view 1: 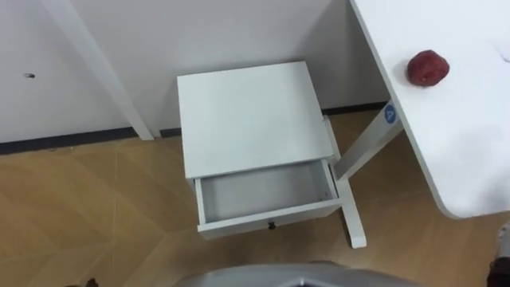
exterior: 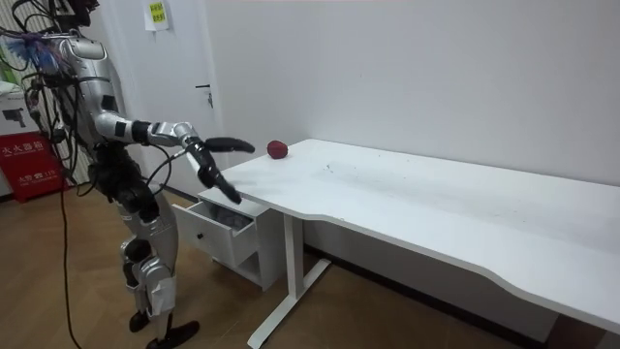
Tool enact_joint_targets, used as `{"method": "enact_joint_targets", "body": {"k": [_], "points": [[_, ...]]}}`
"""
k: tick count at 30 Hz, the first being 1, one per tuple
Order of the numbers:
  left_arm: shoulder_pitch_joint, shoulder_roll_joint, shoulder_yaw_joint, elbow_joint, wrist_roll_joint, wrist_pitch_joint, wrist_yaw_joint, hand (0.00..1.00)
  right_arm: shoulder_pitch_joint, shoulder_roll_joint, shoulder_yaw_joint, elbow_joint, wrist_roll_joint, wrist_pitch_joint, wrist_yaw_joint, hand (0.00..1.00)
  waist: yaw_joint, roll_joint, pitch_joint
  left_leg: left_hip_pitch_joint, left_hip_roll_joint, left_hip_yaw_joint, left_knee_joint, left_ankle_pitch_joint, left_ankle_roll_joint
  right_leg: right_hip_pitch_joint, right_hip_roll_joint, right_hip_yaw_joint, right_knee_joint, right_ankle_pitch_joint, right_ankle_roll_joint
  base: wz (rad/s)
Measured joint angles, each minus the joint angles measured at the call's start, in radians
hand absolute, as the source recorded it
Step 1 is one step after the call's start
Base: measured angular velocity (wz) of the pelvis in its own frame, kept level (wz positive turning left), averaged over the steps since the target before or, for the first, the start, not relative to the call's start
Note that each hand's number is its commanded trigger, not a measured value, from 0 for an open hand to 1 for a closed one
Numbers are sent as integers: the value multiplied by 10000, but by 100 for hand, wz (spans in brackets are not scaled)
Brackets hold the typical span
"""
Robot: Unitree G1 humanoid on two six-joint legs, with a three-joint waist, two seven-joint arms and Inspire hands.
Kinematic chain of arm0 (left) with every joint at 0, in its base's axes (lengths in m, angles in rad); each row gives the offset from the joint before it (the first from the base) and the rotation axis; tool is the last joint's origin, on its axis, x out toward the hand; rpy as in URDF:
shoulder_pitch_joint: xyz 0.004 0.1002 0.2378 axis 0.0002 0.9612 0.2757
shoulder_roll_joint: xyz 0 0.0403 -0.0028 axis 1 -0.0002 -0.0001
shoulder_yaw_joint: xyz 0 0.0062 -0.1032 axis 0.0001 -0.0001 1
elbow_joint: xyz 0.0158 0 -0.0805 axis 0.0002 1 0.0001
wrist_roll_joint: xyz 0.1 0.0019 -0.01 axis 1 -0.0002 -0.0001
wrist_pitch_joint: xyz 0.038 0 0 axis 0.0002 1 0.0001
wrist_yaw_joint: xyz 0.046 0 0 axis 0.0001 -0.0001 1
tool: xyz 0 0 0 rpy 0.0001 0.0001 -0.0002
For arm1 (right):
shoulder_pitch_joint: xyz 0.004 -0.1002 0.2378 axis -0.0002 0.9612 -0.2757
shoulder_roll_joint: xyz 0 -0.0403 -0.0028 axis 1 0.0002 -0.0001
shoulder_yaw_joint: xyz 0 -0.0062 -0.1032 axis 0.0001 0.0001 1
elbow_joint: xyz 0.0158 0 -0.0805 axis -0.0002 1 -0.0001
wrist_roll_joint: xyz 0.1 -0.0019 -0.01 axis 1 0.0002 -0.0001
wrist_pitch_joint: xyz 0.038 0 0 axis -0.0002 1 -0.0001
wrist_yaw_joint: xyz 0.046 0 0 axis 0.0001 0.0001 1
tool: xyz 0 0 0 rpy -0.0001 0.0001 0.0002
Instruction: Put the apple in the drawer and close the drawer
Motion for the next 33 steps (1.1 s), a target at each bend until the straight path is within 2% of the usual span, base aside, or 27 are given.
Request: {"method": "enact_joint_targets", "body": {"k": [2, 4, 8, 15, 20, 23, 28, 33], "points": [[-58, 13, -233, -75, 244, -64, -2, 0, -14, -60, 661, -339, -1316, 10, 136, 0, 108, -36, -1, -72, -1, 17, 30, 41, -14, -161, 2, 26, 11, 6, -10, 0], [-71, 27, -436, -59, 277, -128, -9, 0, -19, -213, 1055, -311, -1912, 38, 429, 0, 250, -47, 6, -78, 0, 18, 30, 42, -14, -172, 1, -2, 0, 6, -10, 0], [-88, 41, -706, -23, 260, -186, -14, 0, -25, -354, 1873, -214, -3020, 149, 1175, 0, 457, -94, 73, -20, 16, 31, -22, 41, -17, -175, 8, -25, -23, 6, -10, 0], [-56, 64, -812, -18, 262, -185, -30, 0, -68, -857, 2962, 143, -3302, 370, 2646, 0, 733, -178, 121, 13, 30, -16, -89, 42, -23, -82, 10, -167, -33, 6, -9, 3], [-47, 81, -820, -54, 285, -184, -25, 0, -103, -919, 3253, 533, -3635, 779, 3485, 0, 832, -204, 131, 26, 25, -110, -91, 41, -24, -26, 11, -224, -54, 6, -9, 5], [-33, 189, -895, -54, 324, -184, -25, 0, -103, -1030, 3412, 969, -3771, 789, 3966, 0, 849, -248, 123, 38, 24, -231, -72, 44, -28, 60, 2, -433, -48, 6, -9, 13], [12, 235, -900, -23, 354, -184, -26, 0, -104, -1042, 3567, 1441, -4482, 789, 4517, 0, 884, -255, 128, 107, 14, -292, -65, 43, -28, 160, -2, -457, -59, 6, -9, 5], [13, 226, -901, -12, 356, -184, -36, 0, -107, -1044, 3710, 1732, -4485, 785, 4819, 0, 958, -254, 129, 153, 10, -291, -52, 43, -28, 207, -4, -459, -55, 6, -9, -1]]}}
